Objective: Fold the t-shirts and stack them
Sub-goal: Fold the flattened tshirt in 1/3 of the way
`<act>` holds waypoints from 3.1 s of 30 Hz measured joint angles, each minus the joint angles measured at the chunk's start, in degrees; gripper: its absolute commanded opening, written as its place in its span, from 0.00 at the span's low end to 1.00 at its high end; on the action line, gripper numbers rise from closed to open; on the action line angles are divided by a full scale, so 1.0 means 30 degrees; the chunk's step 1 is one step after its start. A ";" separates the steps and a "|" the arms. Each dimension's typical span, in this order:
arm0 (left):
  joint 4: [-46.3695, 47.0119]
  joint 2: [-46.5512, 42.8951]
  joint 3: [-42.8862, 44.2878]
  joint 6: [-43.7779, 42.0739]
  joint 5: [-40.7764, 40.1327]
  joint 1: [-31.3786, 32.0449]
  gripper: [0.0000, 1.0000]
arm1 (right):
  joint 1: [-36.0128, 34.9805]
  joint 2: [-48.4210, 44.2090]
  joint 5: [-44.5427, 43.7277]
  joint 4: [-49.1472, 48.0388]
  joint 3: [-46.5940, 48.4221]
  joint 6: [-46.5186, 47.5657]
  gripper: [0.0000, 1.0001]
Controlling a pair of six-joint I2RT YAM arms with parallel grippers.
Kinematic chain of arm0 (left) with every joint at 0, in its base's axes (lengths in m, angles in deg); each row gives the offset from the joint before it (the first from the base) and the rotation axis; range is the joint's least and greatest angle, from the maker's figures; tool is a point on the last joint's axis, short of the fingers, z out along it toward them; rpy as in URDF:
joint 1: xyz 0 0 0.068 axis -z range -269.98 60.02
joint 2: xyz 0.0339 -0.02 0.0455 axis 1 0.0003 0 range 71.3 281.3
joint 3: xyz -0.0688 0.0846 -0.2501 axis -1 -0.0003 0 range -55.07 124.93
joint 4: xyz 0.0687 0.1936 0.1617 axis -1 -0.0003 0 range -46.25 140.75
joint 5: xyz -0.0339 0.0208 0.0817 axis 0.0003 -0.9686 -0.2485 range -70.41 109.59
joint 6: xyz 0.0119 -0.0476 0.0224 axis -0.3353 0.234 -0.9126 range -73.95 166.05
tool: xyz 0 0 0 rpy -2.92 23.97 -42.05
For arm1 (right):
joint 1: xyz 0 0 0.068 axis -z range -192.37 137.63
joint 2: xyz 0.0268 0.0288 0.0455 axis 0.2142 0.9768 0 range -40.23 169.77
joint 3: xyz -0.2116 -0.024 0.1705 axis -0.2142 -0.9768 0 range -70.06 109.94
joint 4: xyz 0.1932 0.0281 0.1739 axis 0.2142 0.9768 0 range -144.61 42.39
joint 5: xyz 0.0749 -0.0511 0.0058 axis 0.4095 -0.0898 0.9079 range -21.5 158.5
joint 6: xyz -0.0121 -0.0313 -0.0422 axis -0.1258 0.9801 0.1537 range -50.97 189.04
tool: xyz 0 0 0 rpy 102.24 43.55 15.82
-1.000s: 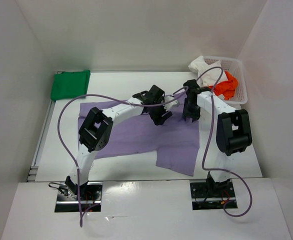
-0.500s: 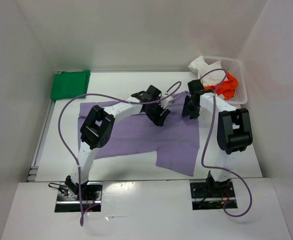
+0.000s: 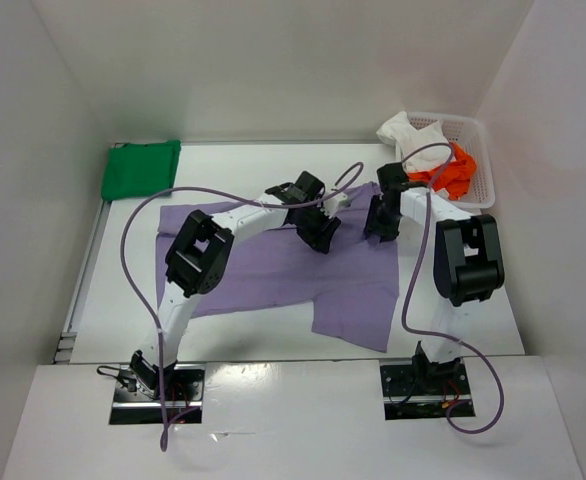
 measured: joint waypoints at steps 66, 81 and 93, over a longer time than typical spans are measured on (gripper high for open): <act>-0.6113 -0.2601 0.0758 -0.1792 0.0291 -0.0903 0.68 | 0.1093 -0.3891 0.0889 0.5326 -0.1151 0.1151 0.34; -0.3373 -0.9748 -0.4306 -0.2004 -0.4954 -1.4149 0.74 | -0.3650 0.6375 -0.6251 0.5639 1.6211 0.1086 0.54; -0.1953 -0.5217 -0.4940 -0.2040 -0.6535 -1.5846 0.75 | -0.1676 1.3857 -0.6703 0.8364 2.1915 0.0969 0.60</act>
